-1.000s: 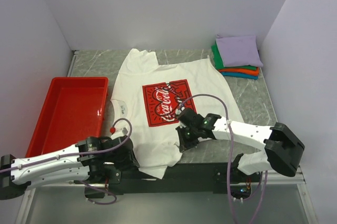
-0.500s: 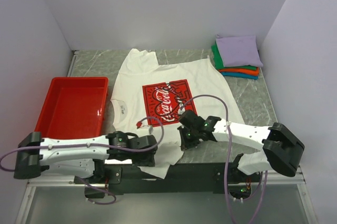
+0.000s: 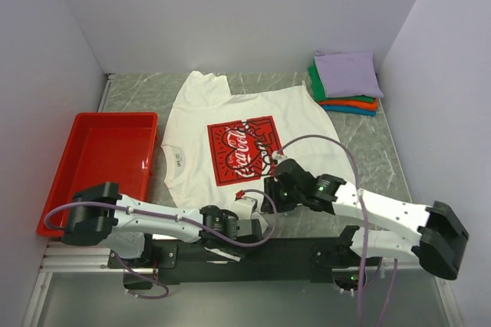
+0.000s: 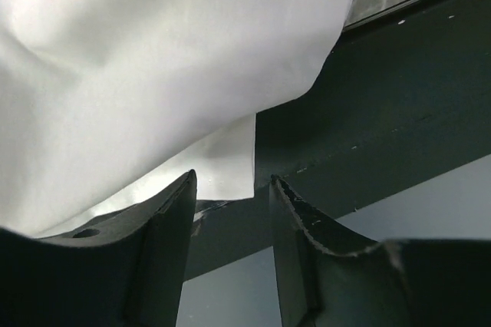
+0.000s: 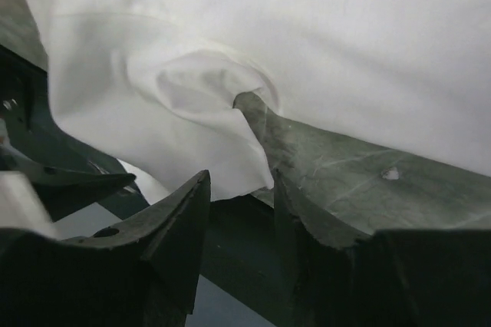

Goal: Fold and stack the t-shirts
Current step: Fold the tshirt

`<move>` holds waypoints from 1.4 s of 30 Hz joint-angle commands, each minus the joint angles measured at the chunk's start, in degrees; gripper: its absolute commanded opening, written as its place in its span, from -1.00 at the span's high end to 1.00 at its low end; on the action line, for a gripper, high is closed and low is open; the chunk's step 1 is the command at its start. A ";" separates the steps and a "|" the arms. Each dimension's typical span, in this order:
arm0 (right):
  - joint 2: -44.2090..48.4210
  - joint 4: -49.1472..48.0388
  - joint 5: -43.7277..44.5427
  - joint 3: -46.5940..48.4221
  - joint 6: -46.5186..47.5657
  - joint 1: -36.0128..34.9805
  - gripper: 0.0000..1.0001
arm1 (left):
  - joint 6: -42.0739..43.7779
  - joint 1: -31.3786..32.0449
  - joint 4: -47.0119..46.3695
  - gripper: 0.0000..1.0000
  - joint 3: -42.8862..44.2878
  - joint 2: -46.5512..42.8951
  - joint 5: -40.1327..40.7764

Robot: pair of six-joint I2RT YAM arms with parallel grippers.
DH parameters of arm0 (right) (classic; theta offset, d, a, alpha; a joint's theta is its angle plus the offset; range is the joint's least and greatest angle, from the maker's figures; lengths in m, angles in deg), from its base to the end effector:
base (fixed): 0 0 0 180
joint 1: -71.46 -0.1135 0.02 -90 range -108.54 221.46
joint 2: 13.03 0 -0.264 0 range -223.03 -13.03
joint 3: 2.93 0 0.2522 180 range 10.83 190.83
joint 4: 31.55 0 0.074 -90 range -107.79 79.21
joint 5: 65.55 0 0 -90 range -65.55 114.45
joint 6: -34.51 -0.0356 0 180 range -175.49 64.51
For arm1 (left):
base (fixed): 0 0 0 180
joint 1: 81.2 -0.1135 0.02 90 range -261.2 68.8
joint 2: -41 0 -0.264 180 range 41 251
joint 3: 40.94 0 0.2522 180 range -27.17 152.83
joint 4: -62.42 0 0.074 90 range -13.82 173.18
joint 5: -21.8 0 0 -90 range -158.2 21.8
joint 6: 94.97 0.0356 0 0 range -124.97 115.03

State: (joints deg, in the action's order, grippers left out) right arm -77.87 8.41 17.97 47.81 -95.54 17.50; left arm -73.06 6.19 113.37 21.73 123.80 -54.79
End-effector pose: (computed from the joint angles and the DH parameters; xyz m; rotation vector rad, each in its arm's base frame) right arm 0.1242 0.1775 0.2025 -0.3758 2.6714 0.7440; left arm 0.0200 -0.2583 0.1859 0.4181 2.7883 -0.3886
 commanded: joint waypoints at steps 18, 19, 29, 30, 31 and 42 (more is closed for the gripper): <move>23.52 18.27 21.07 -1.46 -12.41 11.32 -0.04 | -1.51 7.17 1.74 0.65 2.07 7.55 7.42; 23.88 18.71 21.33 -1.55 -12.77 11.59 -0.04 | -2.12 7.26 1.83 0.76 1.72 7.11 7.68; 26.61 24.16 24.23 -3.39 -21.73 12.82 -0.11 | -5.82 7.97 7.63 0.99 -1.26 -9.93 10.85; 26.17 24.60 24.58 -3.57 -23.82 12.91 -0.11 | -5.91 7.97 7.72 0.99 -1.62 -11.51 10.67; 25.82 25.04 25.02 -3.75 -25.15 13.00 -0.13 | -6.08 7.97 7.81 0.99 -2.32 -14.22 10.67; 23.89 22.41 27.66 -6.82 -27.72 26.50 -0.29 | -6.00 7.88 12.98 0.99 -3.73 -26.64 8.04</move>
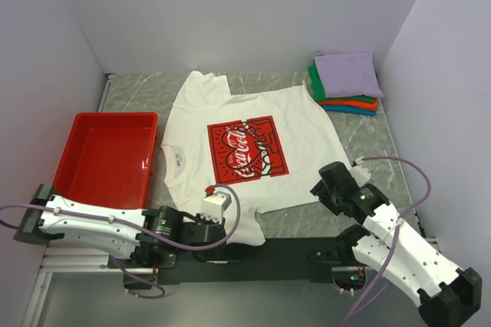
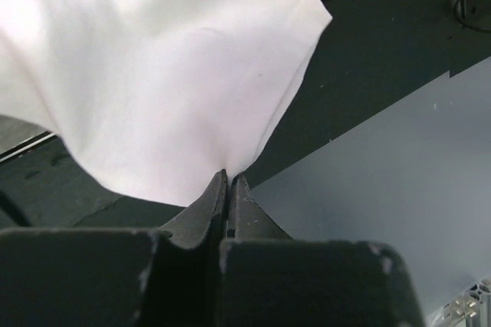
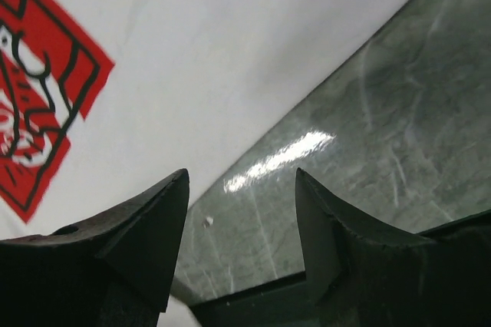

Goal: Fold and stack the t-shirts
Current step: Fold the tshirt

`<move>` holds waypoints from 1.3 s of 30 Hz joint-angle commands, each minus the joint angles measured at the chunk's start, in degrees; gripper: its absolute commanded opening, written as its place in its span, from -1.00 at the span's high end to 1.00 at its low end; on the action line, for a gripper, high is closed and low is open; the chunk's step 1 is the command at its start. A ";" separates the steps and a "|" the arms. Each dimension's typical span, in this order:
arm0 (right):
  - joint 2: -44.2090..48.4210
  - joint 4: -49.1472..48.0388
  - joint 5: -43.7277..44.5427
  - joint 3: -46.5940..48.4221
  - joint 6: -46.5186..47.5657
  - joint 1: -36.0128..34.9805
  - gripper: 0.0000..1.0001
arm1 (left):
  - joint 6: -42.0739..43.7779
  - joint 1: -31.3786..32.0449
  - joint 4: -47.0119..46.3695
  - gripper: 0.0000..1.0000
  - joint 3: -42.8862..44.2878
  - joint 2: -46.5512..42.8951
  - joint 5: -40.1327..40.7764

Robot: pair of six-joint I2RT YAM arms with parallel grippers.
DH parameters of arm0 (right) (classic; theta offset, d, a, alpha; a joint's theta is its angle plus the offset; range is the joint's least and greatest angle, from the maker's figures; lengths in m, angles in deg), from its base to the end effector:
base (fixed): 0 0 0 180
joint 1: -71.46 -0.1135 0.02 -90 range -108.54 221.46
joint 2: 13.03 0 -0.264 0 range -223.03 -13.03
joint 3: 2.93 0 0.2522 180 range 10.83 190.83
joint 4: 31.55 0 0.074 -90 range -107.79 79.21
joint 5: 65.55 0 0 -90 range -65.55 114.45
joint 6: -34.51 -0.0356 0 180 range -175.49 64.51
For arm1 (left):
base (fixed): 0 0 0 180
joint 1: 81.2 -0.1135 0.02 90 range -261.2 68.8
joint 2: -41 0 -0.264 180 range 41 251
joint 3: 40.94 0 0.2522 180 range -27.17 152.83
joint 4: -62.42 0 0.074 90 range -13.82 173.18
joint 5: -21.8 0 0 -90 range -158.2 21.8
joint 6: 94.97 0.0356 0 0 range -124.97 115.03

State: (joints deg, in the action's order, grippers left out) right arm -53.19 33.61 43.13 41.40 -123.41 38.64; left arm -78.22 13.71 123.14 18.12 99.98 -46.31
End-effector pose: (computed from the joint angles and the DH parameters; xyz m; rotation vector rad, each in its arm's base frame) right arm 0.1087 0.0565 0.2079 0.8769 2.4109 0.2418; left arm -0.0029 -0.1891 0.2468 0.3651 2.6212 -0.6360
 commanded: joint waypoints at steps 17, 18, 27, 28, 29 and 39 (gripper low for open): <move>-8.00 -10.35 -8.66 -2.53 16.33 41.25 -0.27 | 7.60 0.36 6.47 0.99 2.25 -14.77 -8.18; -8.18 -10.35 -8.83 -2.36 16.50 42.47 -0.26 | 7.77 0.36 6.83 0.99 2.42 -15.38 -8.18; -16.17 -13.51 -12.79 -1.48 20.98 51.79 -0.23 | 8.83 0.36 5.34 0.99 1.64 -17.49 -7.83; -16.87 -13.60 -12.35 -0.61 21.51 52.15 -0.23 | 8.92 0.36 5.16 0.99 1.46 -17.58 -7.65; -18.01 -13.86 -11.83 -0.16 21.86 52.50 -0.22 | 8.92 0.36 4.99 0.99 1.20 -17.76 -7.48; -23.55 -17.56 -11.55 2.74 24.06 55.58 -0.18 | 10.23 0.18 3.58 0.99 0.40 -18.38 -6.33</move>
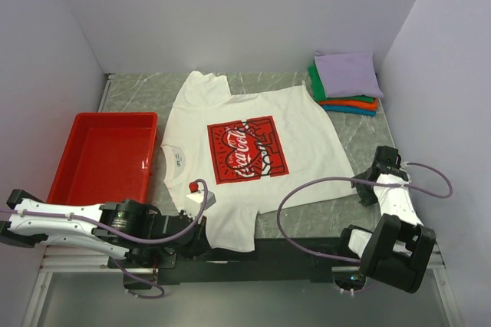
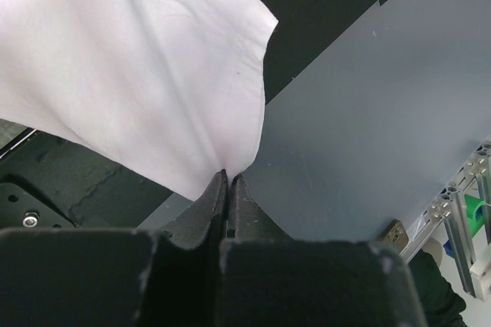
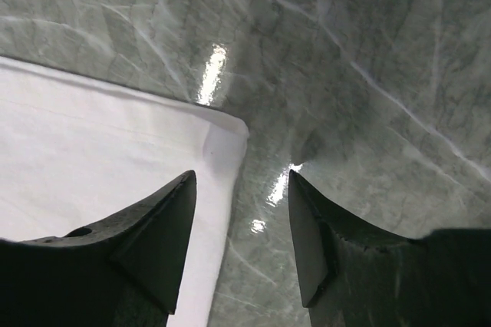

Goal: Fold and stack the t-shirts
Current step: Fold the tshirt

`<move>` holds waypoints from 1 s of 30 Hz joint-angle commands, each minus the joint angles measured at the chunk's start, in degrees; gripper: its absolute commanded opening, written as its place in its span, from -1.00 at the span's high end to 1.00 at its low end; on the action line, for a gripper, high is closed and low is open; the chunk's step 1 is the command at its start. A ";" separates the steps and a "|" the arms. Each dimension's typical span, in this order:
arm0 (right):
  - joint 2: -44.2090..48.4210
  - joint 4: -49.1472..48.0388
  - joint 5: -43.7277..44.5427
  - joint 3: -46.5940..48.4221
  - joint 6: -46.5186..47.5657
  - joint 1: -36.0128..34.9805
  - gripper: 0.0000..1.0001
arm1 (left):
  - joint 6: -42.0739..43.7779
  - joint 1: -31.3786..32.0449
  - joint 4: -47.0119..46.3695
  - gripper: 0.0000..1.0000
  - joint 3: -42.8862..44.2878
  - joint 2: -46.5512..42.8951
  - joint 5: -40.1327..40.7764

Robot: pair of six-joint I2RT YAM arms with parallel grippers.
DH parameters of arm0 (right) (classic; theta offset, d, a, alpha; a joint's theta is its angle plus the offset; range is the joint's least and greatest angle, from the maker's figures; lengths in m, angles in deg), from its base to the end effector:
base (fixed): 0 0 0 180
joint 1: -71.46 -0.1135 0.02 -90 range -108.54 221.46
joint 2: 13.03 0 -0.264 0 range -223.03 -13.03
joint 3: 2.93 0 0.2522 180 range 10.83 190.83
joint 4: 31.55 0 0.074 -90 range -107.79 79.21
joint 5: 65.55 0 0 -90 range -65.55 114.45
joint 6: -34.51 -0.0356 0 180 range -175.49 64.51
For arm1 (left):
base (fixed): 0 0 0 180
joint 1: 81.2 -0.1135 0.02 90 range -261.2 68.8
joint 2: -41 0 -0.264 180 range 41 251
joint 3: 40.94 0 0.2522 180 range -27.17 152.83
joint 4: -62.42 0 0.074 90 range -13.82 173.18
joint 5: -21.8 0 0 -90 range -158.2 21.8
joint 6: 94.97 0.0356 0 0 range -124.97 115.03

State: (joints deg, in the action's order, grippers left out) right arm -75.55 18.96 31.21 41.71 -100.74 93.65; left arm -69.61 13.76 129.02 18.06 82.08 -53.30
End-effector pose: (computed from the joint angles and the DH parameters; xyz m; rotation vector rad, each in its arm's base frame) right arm 0.1637 -0.0713 0.1686 1.5516 2.2689 -0.0542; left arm -0.0023 -0.1328 0.2832 0.5604 2.5624 -0.9116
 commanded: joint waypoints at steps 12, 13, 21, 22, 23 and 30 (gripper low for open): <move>-5.68 -8.27 -3.25 0.50 2.19 0.57 0.09 | 1.80 -1.18 -1.86 0.99 0.73 0.84 0.49; -5.94 -8.36 -3.42 0.68 2.36 0.57 0.20 | 1.80 -1.61 -1.69 0.99 0.82 1.02 0.40; -4.36 -7.93 -4.83 1.99 4.47 0.57 1.00 | 4.96 -5.39 -0.28 0.99 5.91 5.75 0.14; -4.19 -7.92 -5.88 2.26 4.65 0.65 1.00 | 5.49 -6.96 -0.37 0.99 6.35 6.37 -0.65; -4.10 -7.84 -6.58 2.44 4.74 0.66 1.00 | 6.71 -8.02 -0.46 0.99 7.14 7.08 -1.18; -3.57 -9.59 -12.30 4.72 5.53 0.66 1.00 | 13.48 -20.76 -3.97 0.99 9.26 13.40 -7.86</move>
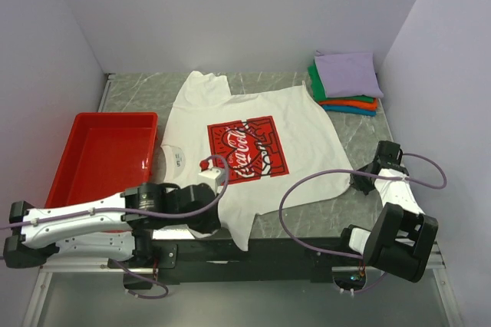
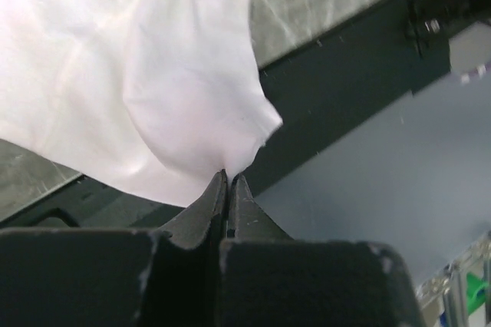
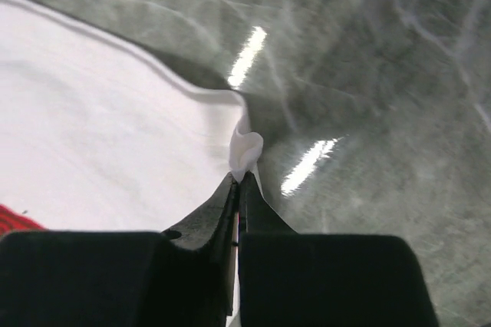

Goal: Fold and stack the t-shirts
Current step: Fold the tshirt

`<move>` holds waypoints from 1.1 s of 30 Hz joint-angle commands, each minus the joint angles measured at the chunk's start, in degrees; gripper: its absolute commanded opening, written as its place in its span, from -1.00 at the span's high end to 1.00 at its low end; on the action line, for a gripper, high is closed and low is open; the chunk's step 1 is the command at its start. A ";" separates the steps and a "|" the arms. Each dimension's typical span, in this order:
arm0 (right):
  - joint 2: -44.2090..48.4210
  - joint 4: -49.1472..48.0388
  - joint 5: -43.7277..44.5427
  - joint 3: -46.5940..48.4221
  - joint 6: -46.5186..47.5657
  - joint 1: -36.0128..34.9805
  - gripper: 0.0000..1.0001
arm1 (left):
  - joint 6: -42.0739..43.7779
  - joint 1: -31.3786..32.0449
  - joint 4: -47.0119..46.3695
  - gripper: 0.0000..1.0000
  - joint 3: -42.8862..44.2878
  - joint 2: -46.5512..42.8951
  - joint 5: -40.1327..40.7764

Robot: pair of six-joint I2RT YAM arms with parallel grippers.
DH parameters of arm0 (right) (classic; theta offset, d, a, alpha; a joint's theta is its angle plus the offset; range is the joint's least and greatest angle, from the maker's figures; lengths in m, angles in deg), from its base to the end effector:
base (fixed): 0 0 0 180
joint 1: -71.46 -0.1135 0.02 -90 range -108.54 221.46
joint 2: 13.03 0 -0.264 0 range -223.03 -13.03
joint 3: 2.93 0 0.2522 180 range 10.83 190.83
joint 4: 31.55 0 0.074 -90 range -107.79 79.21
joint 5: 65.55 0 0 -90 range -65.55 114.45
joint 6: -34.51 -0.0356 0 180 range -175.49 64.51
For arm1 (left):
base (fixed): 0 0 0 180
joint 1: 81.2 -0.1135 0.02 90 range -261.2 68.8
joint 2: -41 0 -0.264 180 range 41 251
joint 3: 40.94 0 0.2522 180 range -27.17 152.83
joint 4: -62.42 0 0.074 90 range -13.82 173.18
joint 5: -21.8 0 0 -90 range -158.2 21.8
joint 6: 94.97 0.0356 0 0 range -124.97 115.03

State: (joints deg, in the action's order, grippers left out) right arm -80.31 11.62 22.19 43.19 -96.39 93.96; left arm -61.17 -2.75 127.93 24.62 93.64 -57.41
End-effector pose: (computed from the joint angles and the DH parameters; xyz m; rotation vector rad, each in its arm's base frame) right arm 0.1860 -0.0755 0.1672 1.4093 2.3049 0.1510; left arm 0.0409 -0.1670 0.2932 0.4247 2.5954 -0.7255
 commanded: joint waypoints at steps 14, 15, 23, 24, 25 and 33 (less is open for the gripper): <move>-9.61 -11.48 -11.36 10.08 -1.54 -0.97 1.00 | 12.78 -28.17 -6.13 0.99 5.51 13.01 -4.55; -9.88 -11.91 -11.27 10.35 -2.15 -1.23 1.00 | 13.05 -29.49 -6.39 0.99 5.60 13.19 -4.63; -14.88 -13.24 -6.01 17.73 -2.87 -7.64 1.00 | 17.09 -41.62 -8.77 0.99 8.06 15.82 -4.02; -16.02 -13.85 -6.17 18.00 -2.78 -7.82 1.00 | 17.44 -43.46 -9.20 0.99 8.50 16.17 -4.11; -16.56 -14.20 -6.26 18.35 -2.78 -7.91 1.00 | 18.23 -44.34 -9.29 0.99 9.55 16.61 -3.85; -20.86 -15.35 -6.09 21.34 -1.46 -7.91 1.00 | 21.66 -47.69 -9.74 0.99 16.49 22.67 -0.95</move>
State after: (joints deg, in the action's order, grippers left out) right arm -100.27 -1.63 14.54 61.44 -98.84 85.89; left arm -42.44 -49.78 120.06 37.56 115.01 -60.54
